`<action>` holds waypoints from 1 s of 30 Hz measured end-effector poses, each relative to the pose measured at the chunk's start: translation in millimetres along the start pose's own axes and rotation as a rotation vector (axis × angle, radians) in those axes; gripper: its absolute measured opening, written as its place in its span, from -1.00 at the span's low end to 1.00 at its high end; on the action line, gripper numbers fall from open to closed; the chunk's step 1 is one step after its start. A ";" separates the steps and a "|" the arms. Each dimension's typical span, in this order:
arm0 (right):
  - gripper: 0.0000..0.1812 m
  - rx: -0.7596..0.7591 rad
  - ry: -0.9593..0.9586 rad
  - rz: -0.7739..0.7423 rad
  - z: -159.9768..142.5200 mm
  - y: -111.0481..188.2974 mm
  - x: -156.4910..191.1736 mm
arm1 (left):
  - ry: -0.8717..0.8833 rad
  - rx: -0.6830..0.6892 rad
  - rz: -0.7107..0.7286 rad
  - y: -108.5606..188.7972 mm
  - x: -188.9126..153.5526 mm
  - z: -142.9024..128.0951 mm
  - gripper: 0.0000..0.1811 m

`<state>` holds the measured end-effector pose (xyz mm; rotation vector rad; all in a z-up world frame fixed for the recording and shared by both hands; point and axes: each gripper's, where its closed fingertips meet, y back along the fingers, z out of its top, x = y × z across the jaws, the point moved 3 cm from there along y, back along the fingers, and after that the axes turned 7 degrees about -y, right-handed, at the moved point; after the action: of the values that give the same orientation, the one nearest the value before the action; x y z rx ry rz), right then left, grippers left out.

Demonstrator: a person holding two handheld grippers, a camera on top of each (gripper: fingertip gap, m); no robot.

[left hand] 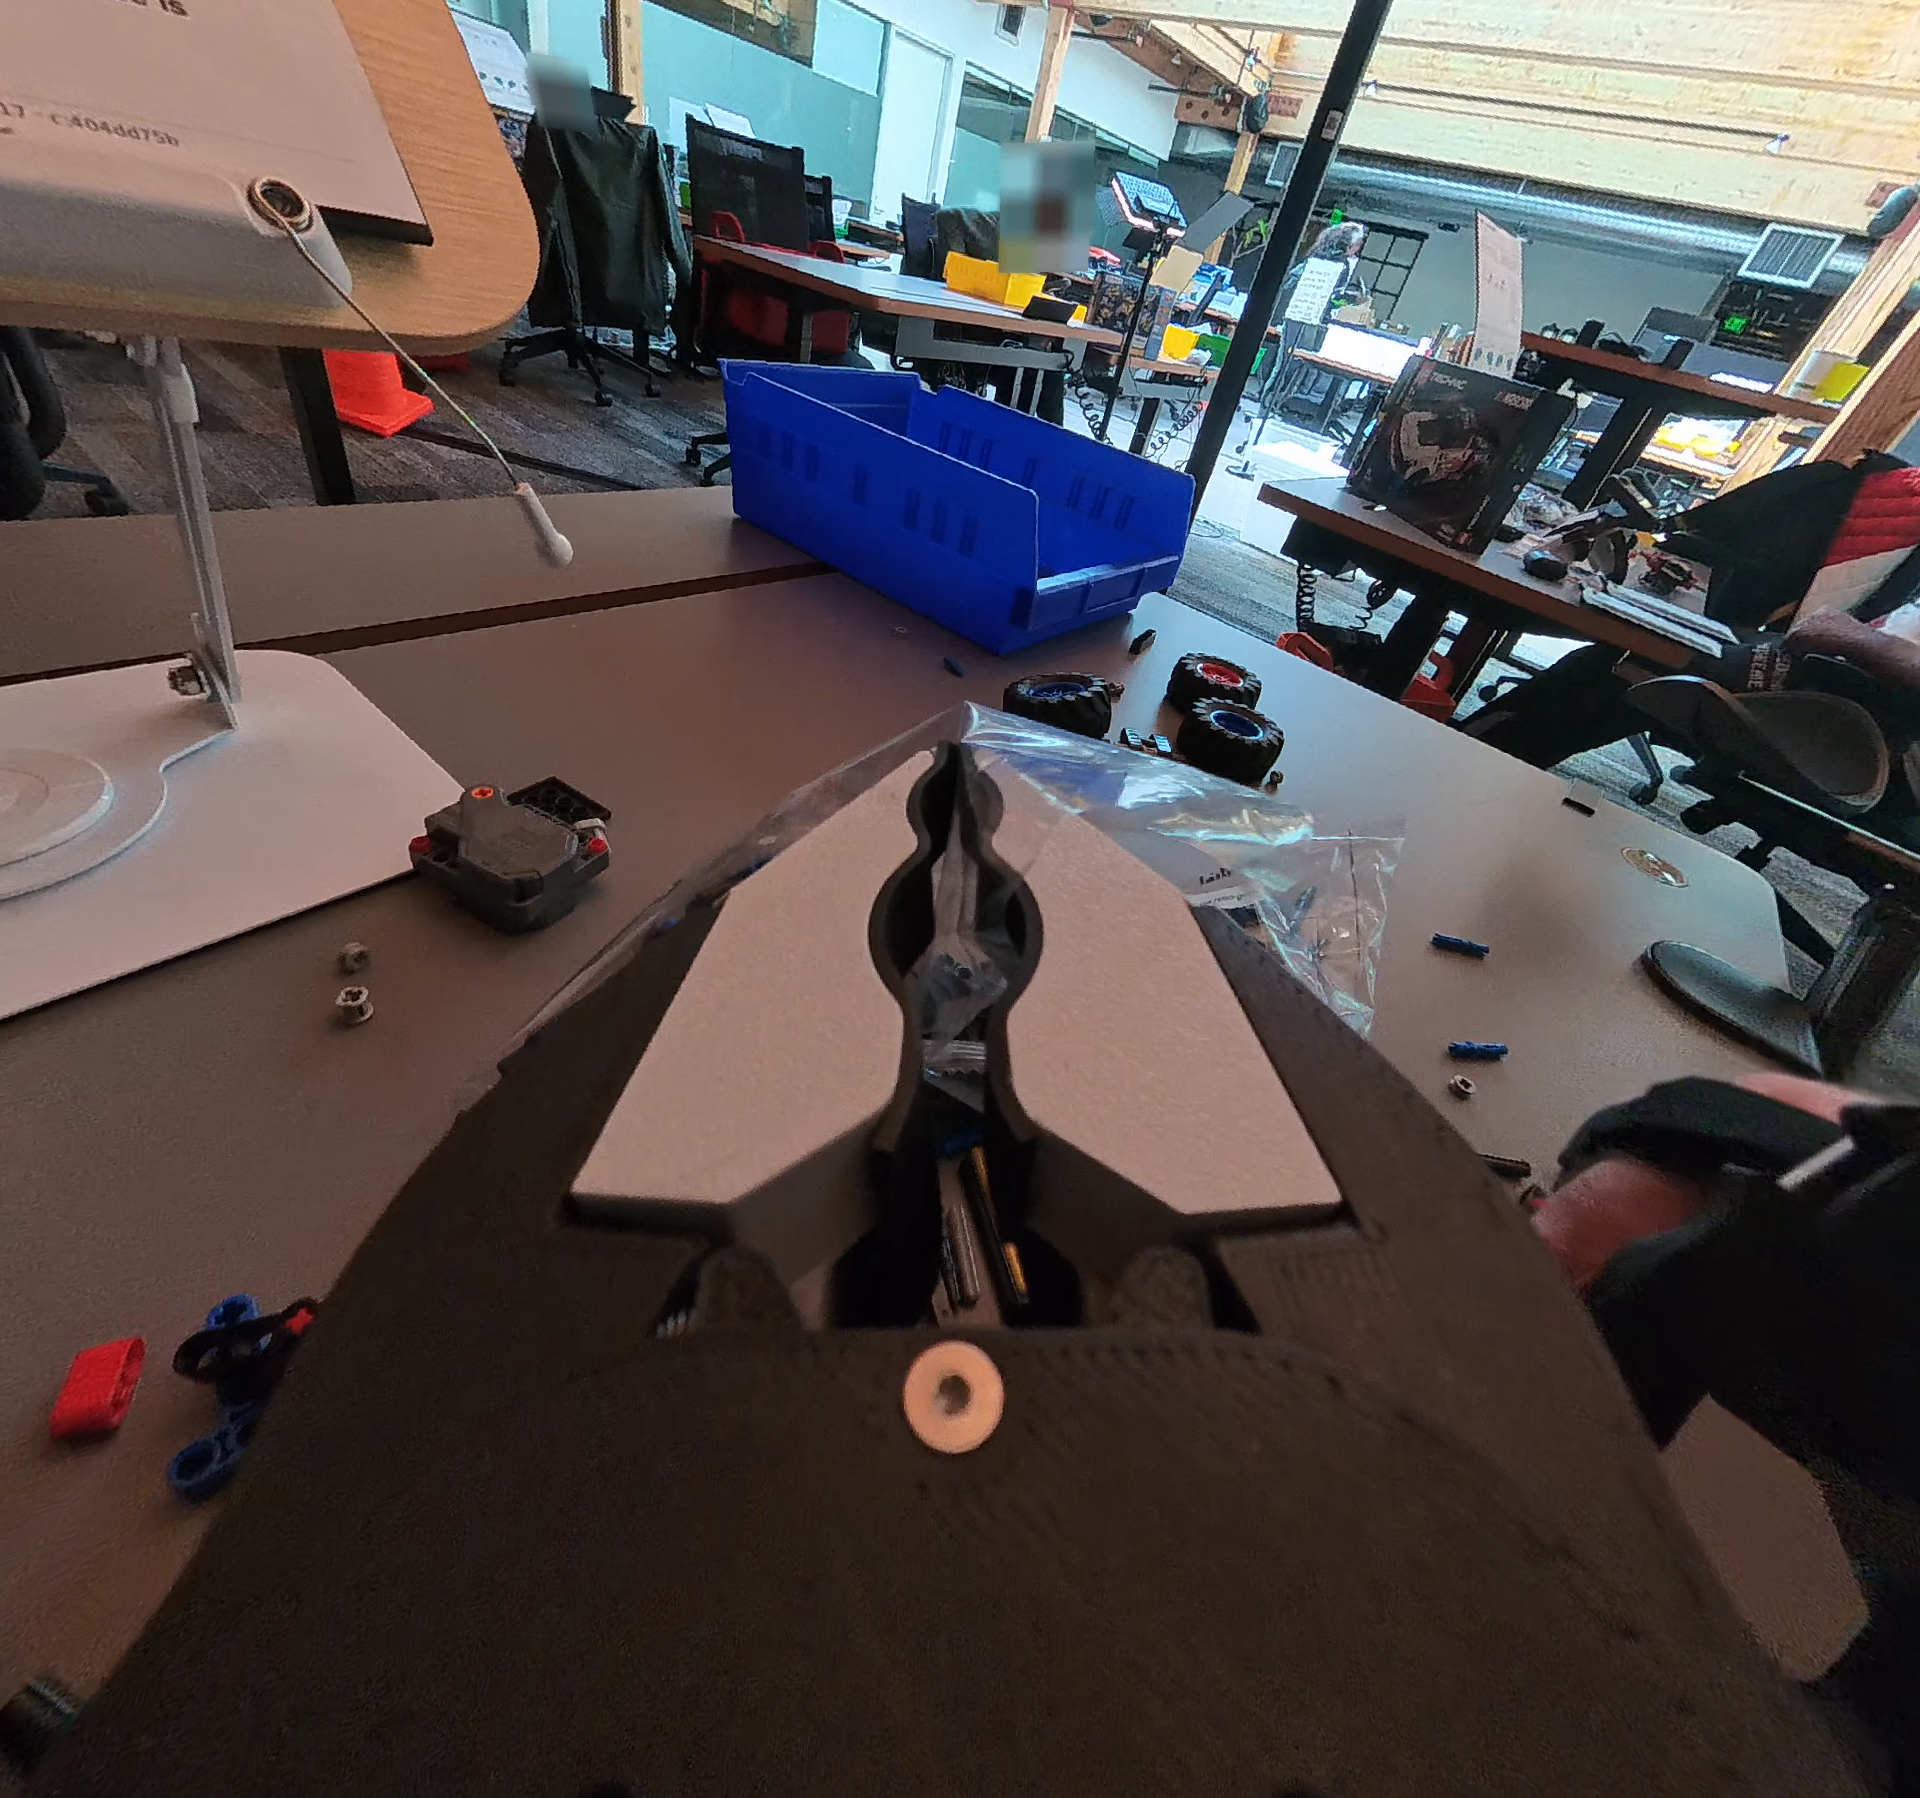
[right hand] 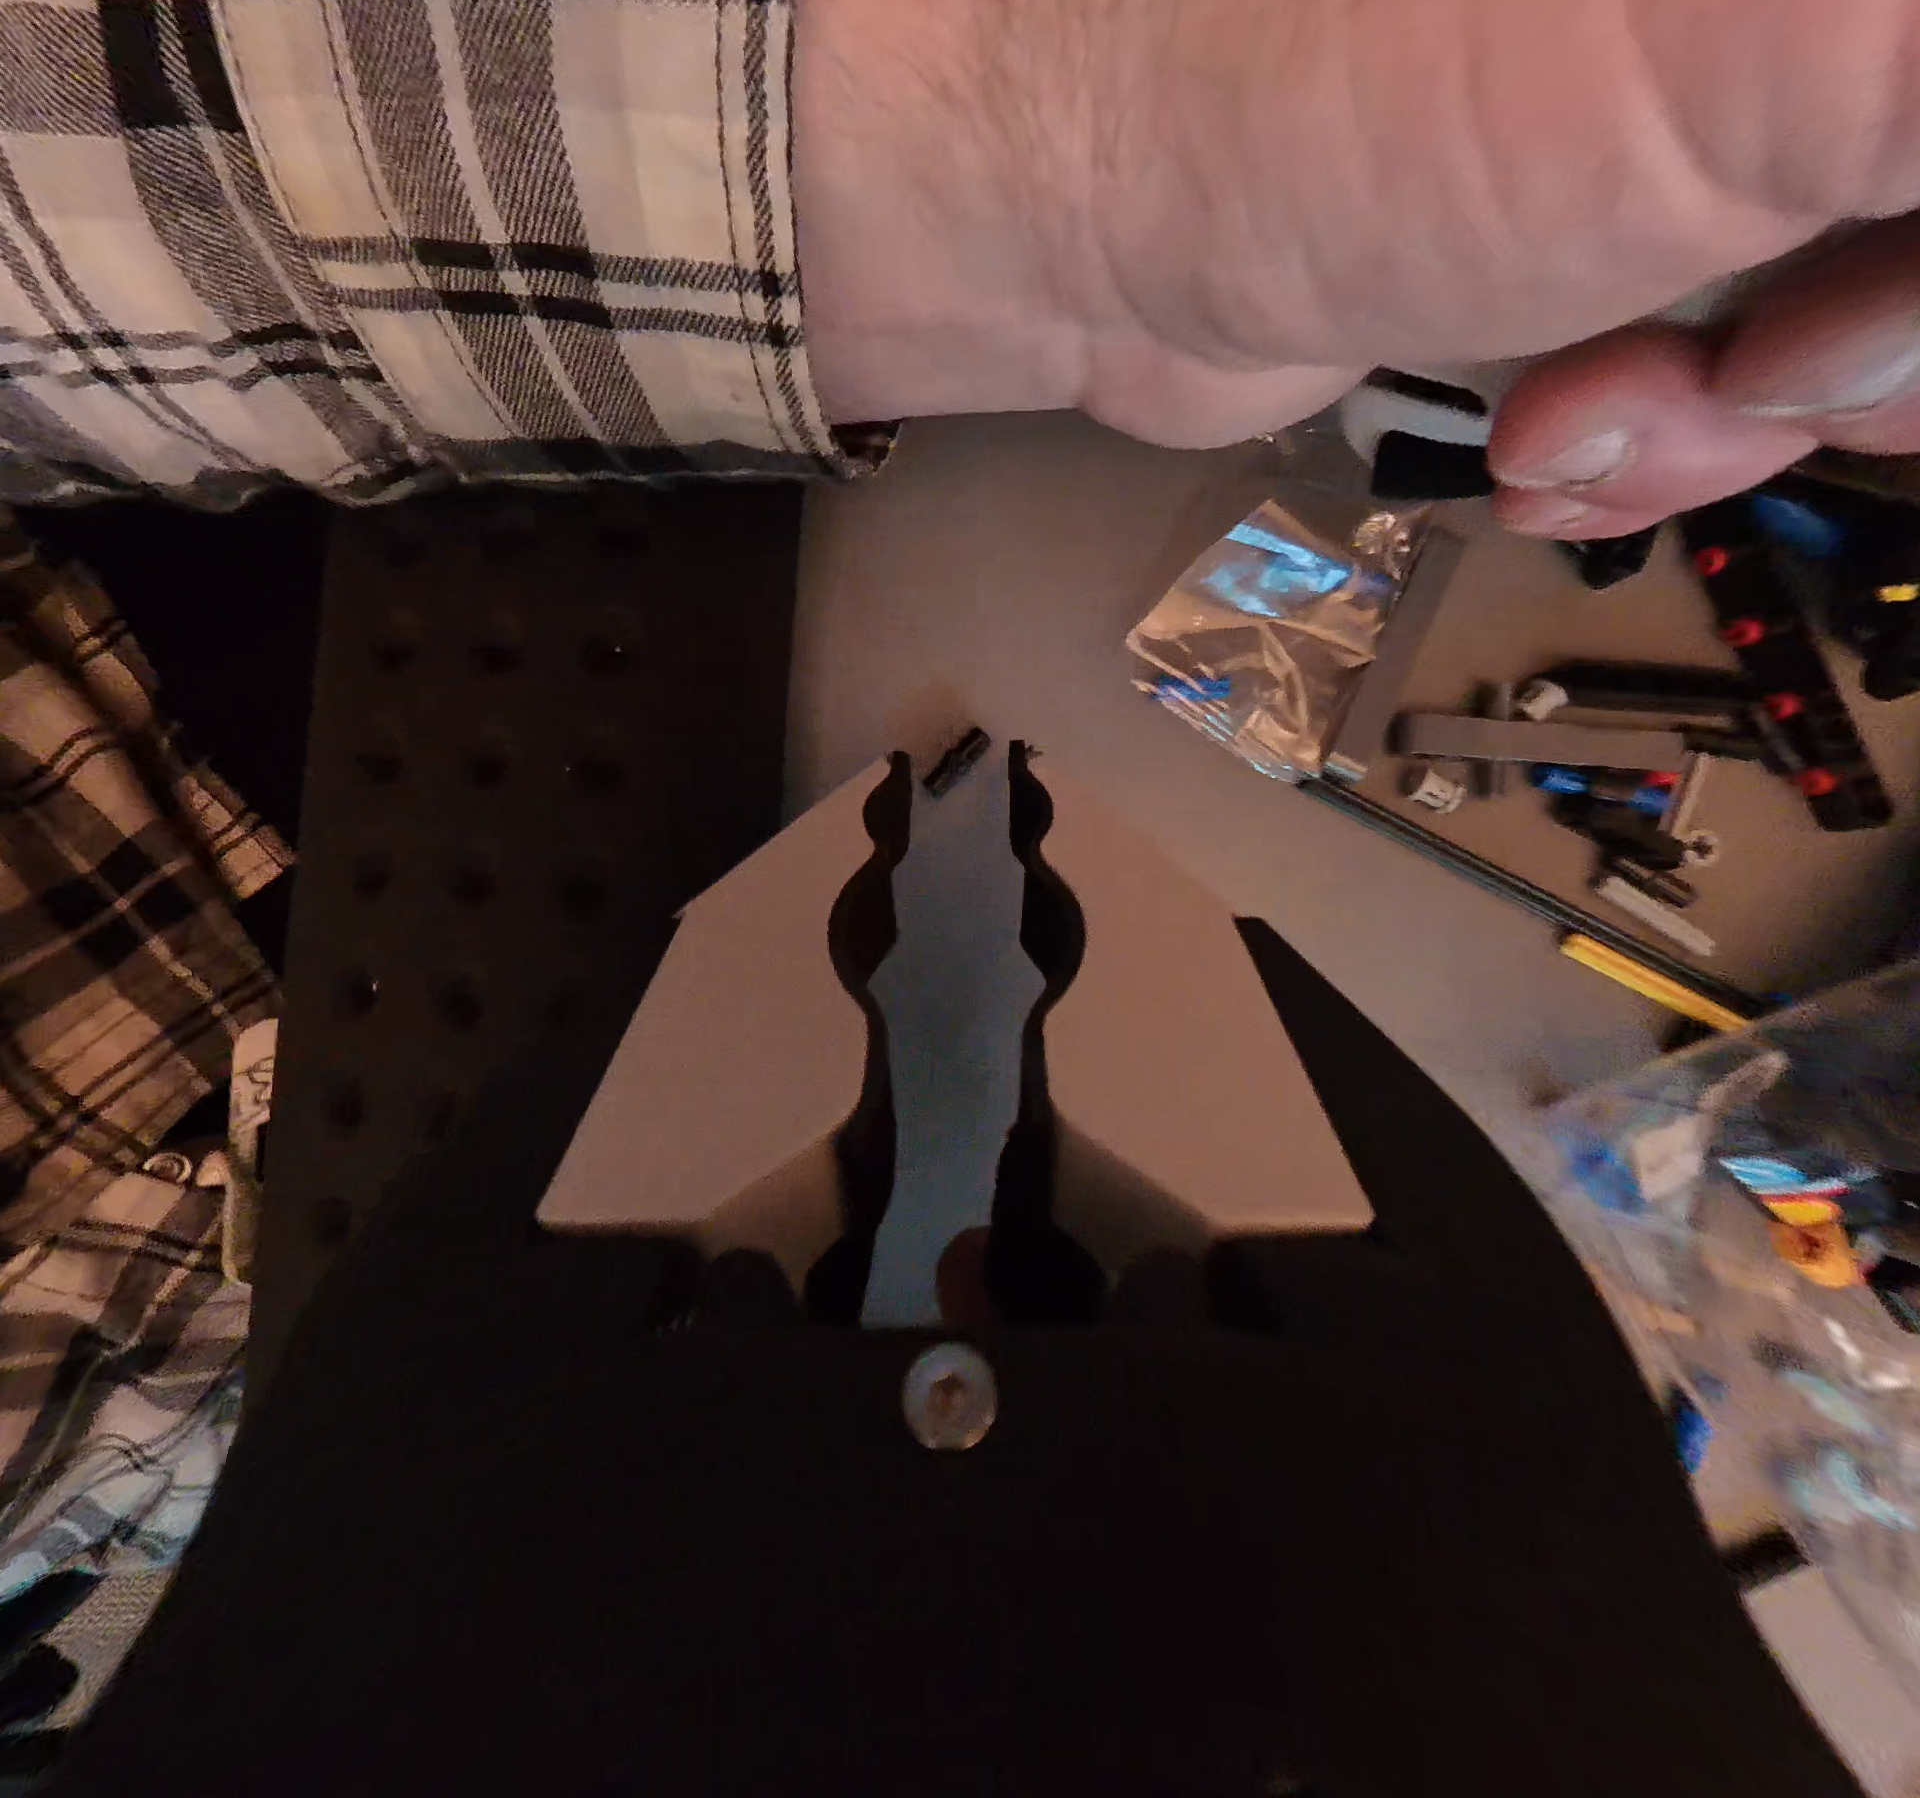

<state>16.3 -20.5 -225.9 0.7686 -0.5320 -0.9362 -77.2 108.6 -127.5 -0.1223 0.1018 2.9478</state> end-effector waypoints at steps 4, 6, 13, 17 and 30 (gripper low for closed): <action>-0.94 0.023 -0.004 -0.024 -3.3 -8.2 0.4 | -0.001 0.000 -0.004 -0.4 -0.9 0.2 -1.00; -0.97 0.021 0.002 -0.023 -3.1 -9.3 1.4 | 0.000 -0.001 -0.003 -0.1 -0.8 0.5 -1.00; -0.97 -0.118 0.015 -0.145 17.8 57.9 -24.7 | 0.000 -0.003 -0.002 0.1 -0.8 0.9 -1.00; -0.98 -0.219 -0.042 -0.295 25.1 113.0 -69.4 | 0.000 -0.003 -0.002 -0.2 -0.9 0.8 -1.00; -0.89 -0.111 0.002 -0.199 -13.9 121.3 -69.0 | 0.001 -0.003 0.000 -0.2 -0.3 0.5 -1.00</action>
<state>53.4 88.4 -145.7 0.7304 -0.4028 -1.1392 -76.9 108.8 -127.1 -0.1235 0.0981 2.9479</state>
